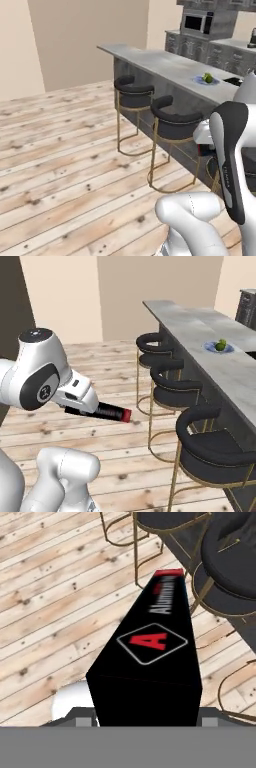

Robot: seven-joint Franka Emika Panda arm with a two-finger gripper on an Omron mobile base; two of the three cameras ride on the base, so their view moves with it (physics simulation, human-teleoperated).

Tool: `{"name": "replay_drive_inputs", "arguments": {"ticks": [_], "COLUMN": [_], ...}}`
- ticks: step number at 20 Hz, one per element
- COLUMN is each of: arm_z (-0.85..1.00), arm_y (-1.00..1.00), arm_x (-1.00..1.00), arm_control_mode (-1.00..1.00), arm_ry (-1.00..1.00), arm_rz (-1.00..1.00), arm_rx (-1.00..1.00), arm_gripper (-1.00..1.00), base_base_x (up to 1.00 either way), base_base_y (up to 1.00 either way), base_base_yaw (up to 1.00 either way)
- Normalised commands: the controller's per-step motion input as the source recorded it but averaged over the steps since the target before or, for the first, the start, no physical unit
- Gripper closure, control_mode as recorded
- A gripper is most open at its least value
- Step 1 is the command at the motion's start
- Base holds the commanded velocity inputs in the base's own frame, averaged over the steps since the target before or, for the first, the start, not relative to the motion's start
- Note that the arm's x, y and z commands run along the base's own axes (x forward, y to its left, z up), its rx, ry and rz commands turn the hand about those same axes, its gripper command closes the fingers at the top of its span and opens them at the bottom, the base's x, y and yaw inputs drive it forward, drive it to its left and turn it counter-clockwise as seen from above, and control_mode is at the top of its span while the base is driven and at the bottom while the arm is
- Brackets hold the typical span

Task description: Retrieve the tupperware and aluminum foil from the cabinet and place them on the dining counter near the plate with lime and broccoli to prepare for storing leftovers.

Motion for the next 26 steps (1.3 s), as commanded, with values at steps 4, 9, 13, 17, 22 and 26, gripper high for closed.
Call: {"name": "replay_drive_inputs", "arguments": {"ticks": [4, 9, 13, 17, 22, 26], "arm_z": [0.0, 0.0, 0.0, 0.0, 0.0, 0.0], "arm_y": [0.0, 0.0, 0.0, 0.0, 0.0, 0.0], "arm_x": [0.0, 0.0, 0.0, 0.0, 0.0, 0.0], "arm_control_mode": [1.0, 1.0, 1.0, 1.0, 1.0, 1.0], "arm_ry": [0.0, 0.0, 0.0, 0.0, 0.0, 0.0], "arm_rz": [0.0, 0.0, 0.0, 0.0, 0.0, 0.0], "arm_rx": [0.0, 0.0, 0.0, 0.0, 0.0, 0.0], "arm_gripper": [1.0, 1.0, 1.0, 1.0, 1.0, 1.0], "base_base_x": [0.84, 0.88, 0.91, 0.91, 0.87, 0.84], "base_base_y": [0.65, 0.59, 0.4, 0.43, 0.32, 0.3], "base_base_yaw": [-0.52, -0.52, -0.54, -0.54, -0.55, -0.54]}}
